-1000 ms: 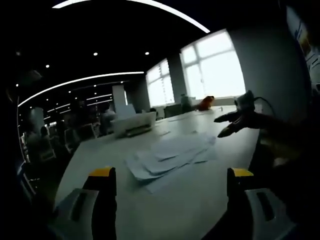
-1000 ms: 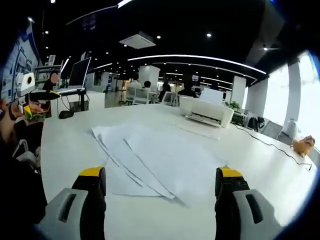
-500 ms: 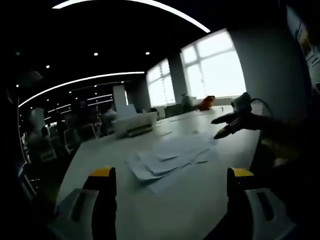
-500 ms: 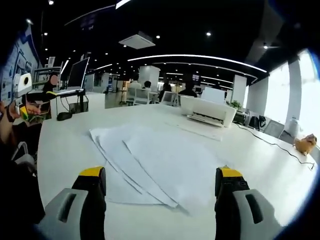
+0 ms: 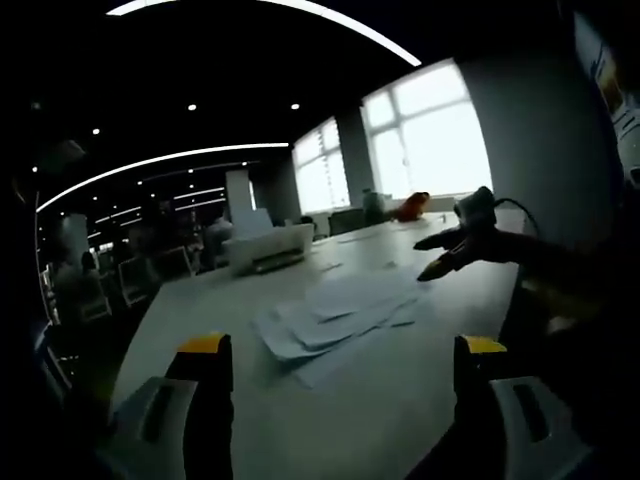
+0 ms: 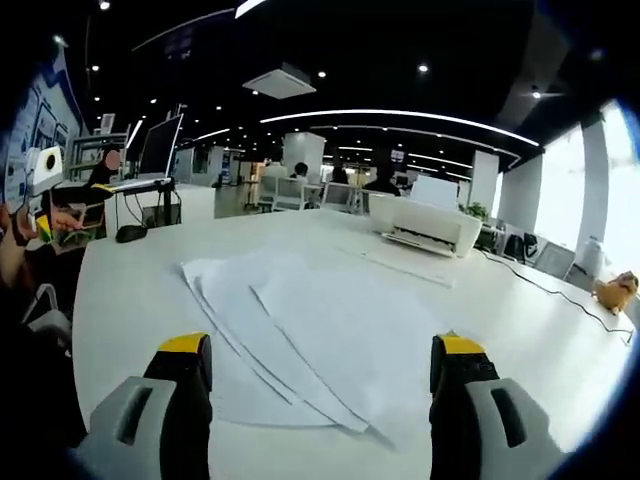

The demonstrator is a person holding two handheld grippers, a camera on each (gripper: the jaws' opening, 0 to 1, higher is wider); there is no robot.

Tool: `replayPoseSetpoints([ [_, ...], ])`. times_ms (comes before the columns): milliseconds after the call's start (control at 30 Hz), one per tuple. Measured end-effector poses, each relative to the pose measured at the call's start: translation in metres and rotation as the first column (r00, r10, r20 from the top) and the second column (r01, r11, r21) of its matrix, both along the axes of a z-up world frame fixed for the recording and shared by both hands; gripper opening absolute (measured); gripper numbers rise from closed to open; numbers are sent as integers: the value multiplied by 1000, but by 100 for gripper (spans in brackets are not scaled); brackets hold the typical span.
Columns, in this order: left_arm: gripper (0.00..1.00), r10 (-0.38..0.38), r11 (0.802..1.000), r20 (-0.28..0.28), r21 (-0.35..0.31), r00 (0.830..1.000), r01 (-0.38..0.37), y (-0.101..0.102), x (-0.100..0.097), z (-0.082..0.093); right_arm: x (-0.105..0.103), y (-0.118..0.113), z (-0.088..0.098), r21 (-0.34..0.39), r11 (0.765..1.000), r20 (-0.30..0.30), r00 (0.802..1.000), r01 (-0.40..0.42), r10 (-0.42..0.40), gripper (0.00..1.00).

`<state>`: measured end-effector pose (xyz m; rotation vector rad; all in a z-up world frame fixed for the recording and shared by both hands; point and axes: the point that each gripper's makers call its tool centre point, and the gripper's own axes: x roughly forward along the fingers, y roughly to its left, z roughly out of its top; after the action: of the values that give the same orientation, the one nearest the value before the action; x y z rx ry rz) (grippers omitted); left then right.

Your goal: Organize the stack of printing papers by aligning and flattening the scattered papers on the table

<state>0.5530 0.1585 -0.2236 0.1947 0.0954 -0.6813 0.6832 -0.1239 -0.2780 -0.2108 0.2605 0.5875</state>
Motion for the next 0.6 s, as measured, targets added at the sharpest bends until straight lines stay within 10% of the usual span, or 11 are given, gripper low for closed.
replayPoseSetpoints([
  [600,94,1,1000,-2,0,1000,-1,2,0,-1,8,7,1,-3,1000,0,1000,-11,11,85],
])
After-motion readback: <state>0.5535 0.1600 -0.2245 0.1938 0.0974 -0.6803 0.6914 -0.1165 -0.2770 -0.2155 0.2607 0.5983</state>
